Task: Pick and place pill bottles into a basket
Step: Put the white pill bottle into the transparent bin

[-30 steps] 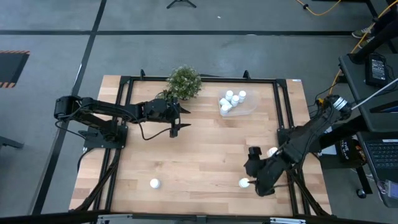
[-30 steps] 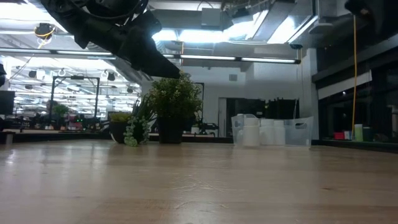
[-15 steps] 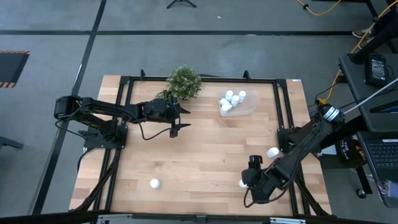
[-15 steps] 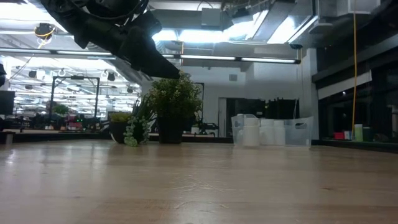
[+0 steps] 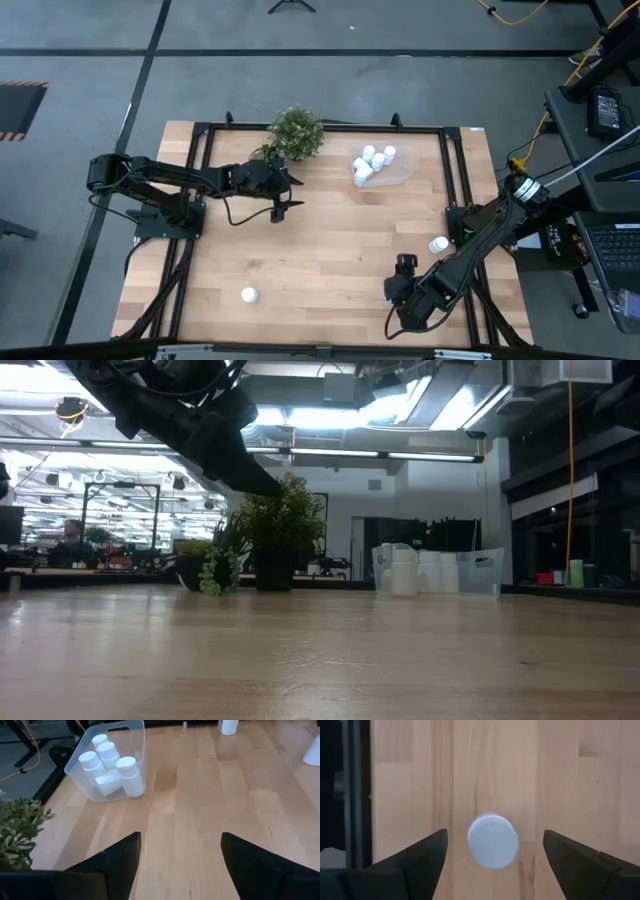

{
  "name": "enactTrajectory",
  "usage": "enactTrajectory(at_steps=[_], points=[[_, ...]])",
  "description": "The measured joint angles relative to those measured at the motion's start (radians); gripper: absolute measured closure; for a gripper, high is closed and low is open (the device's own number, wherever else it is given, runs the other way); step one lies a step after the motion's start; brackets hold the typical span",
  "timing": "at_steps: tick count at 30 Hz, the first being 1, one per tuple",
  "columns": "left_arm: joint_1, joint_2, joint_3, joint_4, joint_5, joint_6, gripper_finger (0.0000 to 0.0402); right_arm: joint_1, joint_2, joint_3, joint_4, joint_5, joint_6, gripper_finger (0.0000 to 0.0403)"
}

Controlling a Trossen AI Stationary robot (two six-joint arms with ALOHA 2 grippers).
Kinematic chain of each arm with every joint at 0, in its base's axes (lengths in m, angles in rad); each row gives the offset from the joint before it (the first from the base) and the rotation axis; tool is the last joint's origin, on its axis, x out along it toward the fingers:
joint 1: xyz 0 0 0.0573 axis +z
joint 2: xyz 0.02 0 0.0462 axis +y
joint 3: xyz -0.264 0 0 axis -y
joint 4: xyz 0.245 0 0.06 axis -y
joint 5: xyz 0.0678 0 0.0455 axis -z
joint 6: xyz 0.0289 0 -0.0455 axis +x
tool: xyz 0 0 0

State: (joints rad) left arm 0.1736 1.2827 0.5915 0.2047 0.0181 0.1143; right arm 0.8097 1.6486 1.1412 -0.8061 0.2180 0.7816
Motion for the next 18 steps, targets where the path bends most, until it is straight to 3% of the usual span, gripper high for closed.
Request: enactTrajectory(at_steps=[18], points=[[0.0,0.0,0.0,0.0,0.0,0.001,0.0135,0.0,0.072,0.0,0.023,-0.001,0.028,0.0075]])
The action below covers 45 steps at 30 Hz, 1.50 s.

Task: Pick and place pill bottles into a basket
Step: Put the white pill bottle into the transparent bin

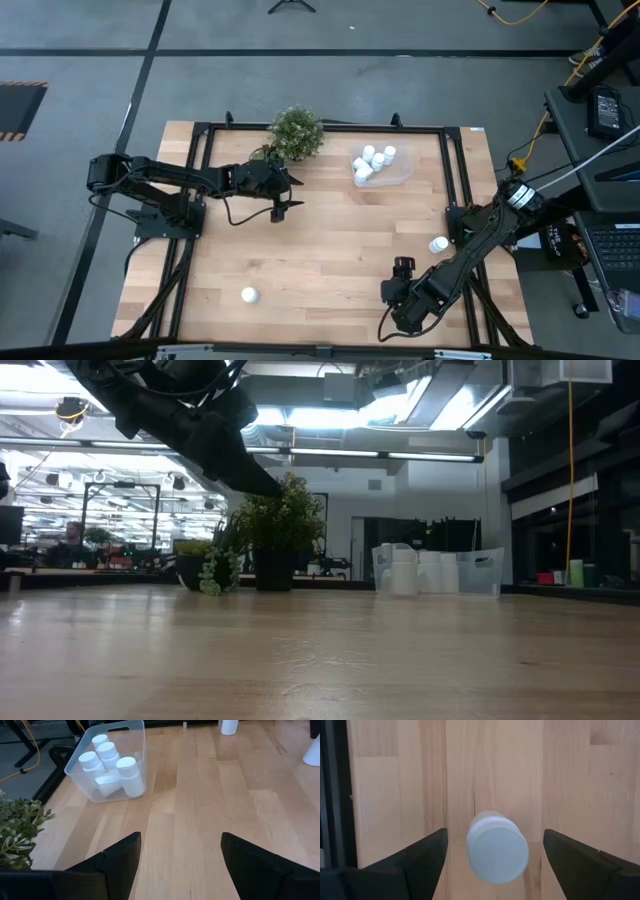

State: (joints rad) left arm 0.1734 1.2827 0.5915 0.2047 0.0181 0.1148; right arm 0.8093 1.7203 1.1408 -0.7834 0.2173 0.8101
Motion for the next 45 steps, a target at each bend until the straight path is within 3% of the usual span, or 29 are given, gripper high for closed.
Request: enactTrajectory(at_steps=[6,16,31,45], points=[[0.0,0.0,0.0,0.0,0.0,0.0,0.0135,0.0,0.0,0.0,-0.016,0.0,-0.004,0.0108],[0.0,0.0,0.0,0.0,0.0,0.0,0.0135,0.0,0.0,0.001,-0.057,-0.005,-0.01,0.0251],[0.0,0.0,0.0,0.0,0.0,-0.001,0.0135,-0.012,-0.057,-0.001,-0.096,-0.031,-0.063,0.0253],[0.0,0.0,0.0,0.0,0.0,-0.001,0.0135,-0.133,-0.253,-0.001,-0.138,0.033,-0.274,0.0253]])
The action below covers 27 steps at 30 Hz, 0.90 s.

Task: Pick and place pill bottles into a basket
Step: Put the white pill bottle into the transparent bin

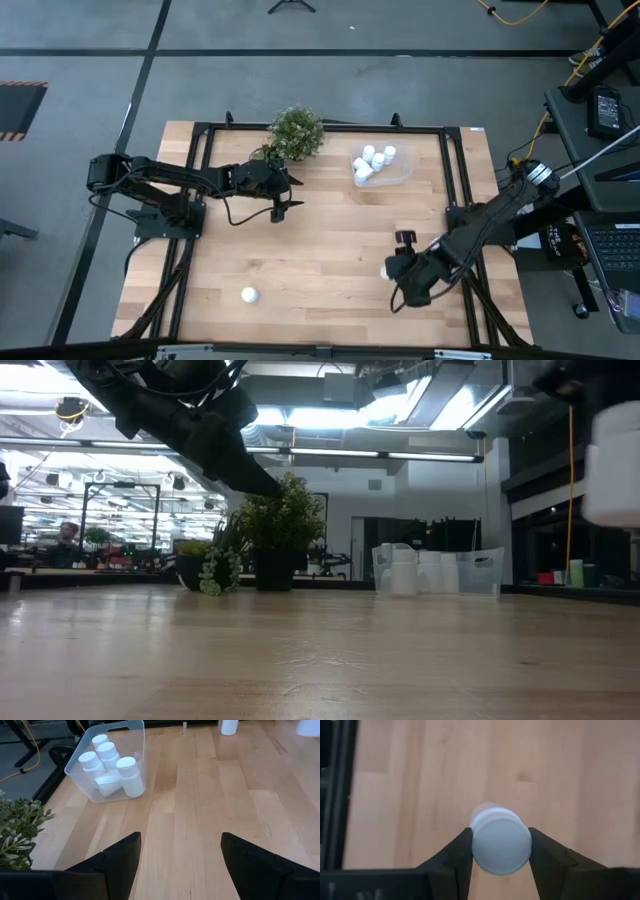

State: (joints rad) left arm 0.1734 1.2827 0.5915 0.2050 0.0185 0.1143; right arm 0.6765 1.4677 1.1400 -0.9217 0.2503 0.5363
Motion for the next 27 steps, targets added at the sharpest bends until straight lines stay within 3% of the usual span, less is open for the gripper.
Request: enactTrajectory(at_steps=[20,27], points=[[0.0,0.0,0.0,0.023,0.0,-0.015,0.0135,-0.345,-0.282,0.0,-0.109,0.02,-0.28,0.0253],[0.006,0.0,0.0,0.09,0.119,0.039,0.0135,-0.492,-0.286,0.0,-0.162,0.02,-0.316,0.0253]])
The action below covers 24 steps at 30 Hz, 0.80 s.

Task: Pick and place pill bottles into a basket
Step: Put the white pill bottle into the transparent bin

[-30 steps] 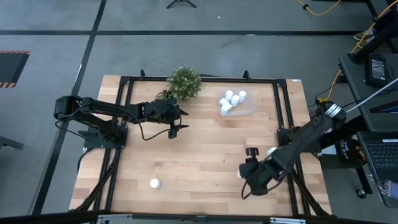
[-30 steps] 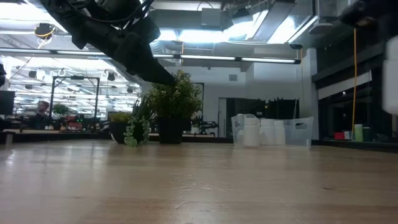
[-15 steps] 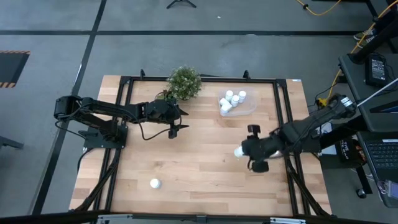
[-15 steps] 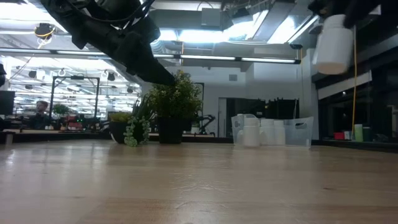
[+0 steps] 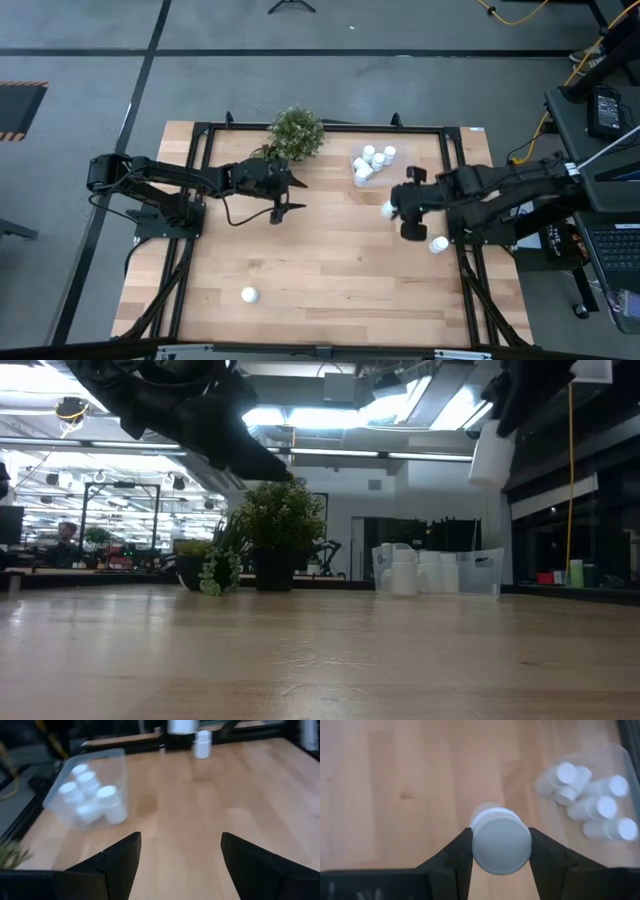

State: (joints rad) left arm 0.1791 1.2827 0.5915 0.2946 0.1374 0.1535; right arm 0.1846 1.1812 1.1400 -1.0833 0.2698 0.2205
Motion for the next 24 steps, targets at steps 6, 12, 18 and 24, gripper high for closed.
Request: enactTrajectory(at_steps=[6,12,18,24], points=[[0.0,0.0,0.0,0.001,0.075,0.054,0.0135,-0.134,0.0,0.0,-0.008,-0.002,-0.077,0.0253],[0.0,0.0,0.0,0.001,0.067,0.052,0.0135,-0.297,0.0,0.0,-0.006,-0.03,-0.168,0.0253],[0.0,0.0,0.0,0.001,0.066,0.051,0.0135,-0.451,0.019,0.0,0.037,-0.106,-0.255,0.0253],[0.0,0.0,0.0,-0.004,0.065,0.051,0.0135,-0.549,0.097,0.0,0.039,-0.117,-0.316,0.0253]])
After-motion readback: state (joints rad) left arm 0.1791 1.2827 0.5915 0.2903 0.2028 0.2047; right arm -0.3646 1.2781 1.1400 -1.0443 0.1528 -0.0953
